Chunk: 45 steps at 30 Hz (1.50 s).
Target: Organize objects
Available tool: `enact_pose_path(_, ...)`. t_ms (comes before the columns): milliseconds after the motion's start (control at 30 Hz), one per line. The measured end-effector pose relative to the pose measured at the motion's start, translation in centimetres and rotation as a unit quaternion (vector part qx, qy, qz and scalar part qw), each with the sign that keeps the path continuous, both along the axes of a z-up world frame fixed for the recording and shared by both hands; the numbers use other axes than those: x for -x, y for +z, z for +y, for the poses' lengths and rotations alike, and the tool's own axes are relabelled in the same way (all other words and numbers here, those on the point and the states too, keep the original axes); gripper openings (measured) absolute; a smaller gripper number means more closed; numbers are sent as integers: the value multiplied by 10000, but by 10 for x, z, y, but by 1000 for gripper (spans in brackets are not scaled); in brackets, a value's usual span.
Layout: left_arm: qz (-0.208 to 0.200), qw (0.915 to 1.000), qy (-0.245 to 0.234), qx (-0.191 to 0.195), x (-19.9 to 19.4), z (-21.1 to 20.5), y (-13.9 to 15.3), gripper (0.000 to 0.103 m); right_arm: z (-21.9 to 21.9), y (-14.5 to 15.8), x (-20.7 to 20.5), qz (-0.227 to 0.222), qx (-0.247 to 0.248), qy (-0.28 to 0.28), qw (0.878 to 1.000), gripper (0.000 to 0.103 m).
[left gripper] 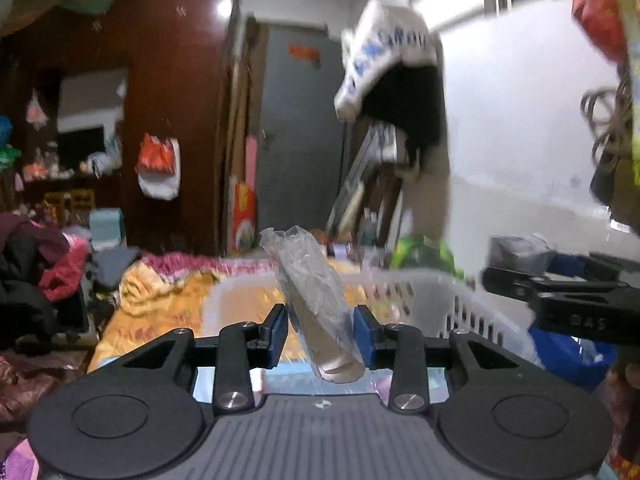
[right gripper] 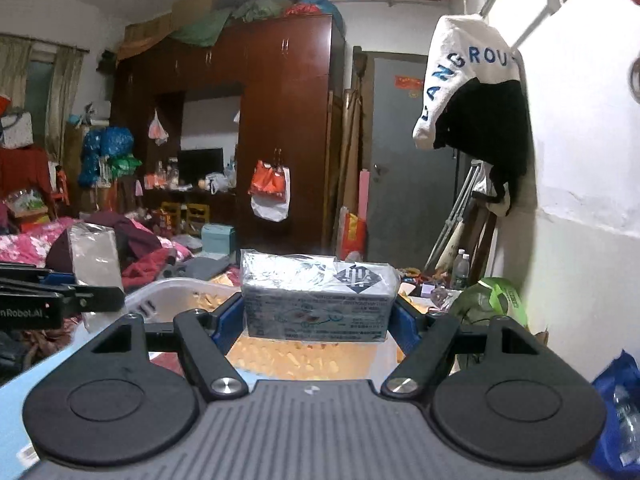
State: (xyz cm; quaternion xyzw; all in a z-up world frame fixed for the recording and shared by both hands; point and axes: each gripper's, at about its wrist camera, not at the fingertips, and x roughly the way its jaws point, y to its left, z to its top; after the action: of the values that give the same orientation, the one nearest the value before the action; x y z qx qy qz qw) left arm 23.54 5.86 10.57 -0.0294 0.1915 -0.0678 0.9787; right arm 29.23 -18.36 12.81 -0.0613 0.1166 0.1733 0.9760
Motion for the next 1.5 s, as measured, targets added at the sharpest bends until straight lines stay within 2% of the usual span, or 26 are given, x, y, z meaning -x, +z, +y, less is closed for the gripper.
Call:
enact_pose_path(67,140,9997,104,-144,-12,-6,-7,41,7,-11,-14,233,209,-58,9995,76)
enact_pose_path(133,195,9994,107,-281,-20,-10,-13,44,10,-19,-21,278,358,-172,9988,77)
enact_pose_path(167,214,9992,126,-298,-23,-10,-15,49,10,-22,-23,341,358,-168,9986,81)
enact_pose_path(200,239,9992,159,-295,-25,-10,-16,62,10,-25,-23,412,316,-112,9986,84)
enact_pose_path(233,229,9991,222,-281,-25,-9,-16,65,9,-25,-21,430,267,-70,9987,91)
enact_pose_path(267,151,9991,268,-279,-21,-8,-15,65,8,-25,-16,353,219,-81,9991,101)
enact_pose_path(300,47,9992,262,-303,-14,-7,-13,65,5,-23,-8,197,182,-105,9996,103)
enact_pose_path(400,-311,9988,209,-326,12,-5,-6,82,-6,-17,10,11,67,-120,9999,103)
enact_pose_path(533,-640,9975,-26,-301,59,1,-13,82,-22,-20,41,99,-194,-146,9997,103)
enact_pose_path(600,-926,9954,-67,-237,91,7,-26,84,-34,-30,61,163,-308,50,9994,103)
enact_pose_path(733,-1175,9929,-118,-120,154,19,-67,85,-55,-74,116,281,-505,295,9979,103)
enact_pose_path(867,-1117,9933,163,245,184,32,-101,85,-64,-113,149,456,-736,325,9957,103)
enact_pose_path(933,-1022,9936,272,384,185,38,-108,85,-65,-121,159,397,-935,406,9940,103)
enact_pose_path(1000,-924,9943,295,433,179,44,-111,85,-59,-122,160,306,-922,376,9946,103)
enact_pose_path(1133,-854,9950,453,246,173,44,-118,85,-45,-120,161,142,-799,510,9954,103)
enact_pose_path(1200,-914,9940,563,209,174,45,-121,85,-37,-123,160,157,-701,639,9954,98)
enact_pose_path(1233,-897,9942,570,173,172,45,-121,85,-34,-124,159,164,-649,664,9955,93)
enact_pose_path(1367,-809,9955,480,108,171,45,-127,85,-23,-127,158,181,-532,824,9950,92)
enact_pose_path(1500,-645,9968,451,-133,164,39,-133,85,-13,-130,158,149,-408,904,9950,88)
